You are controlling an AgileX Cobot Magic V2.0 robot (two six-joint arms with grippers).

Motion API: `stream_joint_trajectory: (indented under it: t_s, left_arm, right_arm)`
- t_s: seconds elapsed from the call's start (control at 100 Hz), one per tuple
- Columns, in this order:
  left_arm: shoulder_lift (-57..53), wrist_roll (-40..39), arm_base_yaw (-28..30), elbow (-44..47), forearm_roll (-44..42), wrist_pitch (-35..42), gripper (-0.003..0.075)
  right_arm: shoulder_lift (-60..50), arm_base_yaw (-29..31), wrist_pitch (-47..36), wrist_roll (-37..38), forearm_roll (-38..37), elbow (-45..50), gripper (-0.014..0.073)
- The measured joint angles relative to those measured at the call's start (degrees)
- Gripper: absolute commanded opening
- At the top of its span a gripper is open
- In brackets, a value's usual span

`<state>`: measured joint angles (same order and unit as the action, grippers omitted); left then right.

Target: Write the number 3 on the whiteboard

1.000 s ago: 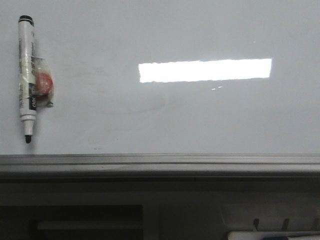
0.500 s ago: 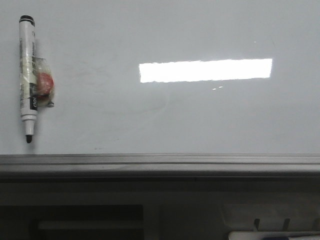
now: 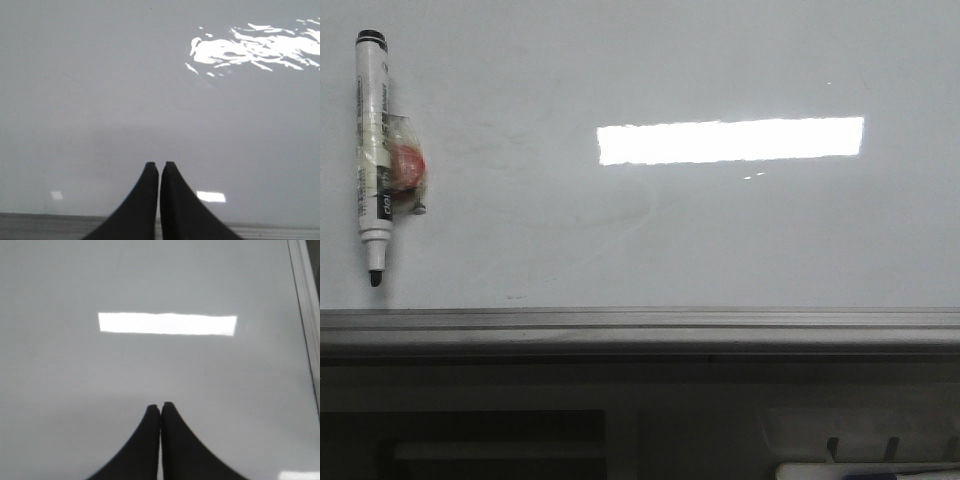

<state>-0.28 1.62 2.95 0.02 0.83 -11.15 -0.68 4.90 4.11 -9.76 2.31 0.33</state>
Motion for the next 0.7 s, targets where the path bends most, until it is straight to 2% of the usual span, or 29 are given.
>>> stream_joint_trajectory:
  t_s: [0.23, 0.54, 0.7]
  left_arm:
    - [0.00, 0.00, -0.13, 0.00, 7.02, 1.76, -0.0021]
    - [8.41, 0.00, -0.13, -0.52, 9.37, 1.05, -0.0021]
    - [16.28, 0.00, -0.13, -5.54, 9.50, -2.09, -0.0021]
  right_arm:
    - [1.40, 0.00, 4.13, 0.00, 4.98, 0.00, -0.0041]
    - [18.09, 0.00, 8.70, 0.00, 11.26, -4.41, -0.0041]
    - [25.84, 0.00, 13.61, 0.00, 11.83, -10.02, -0.0041]
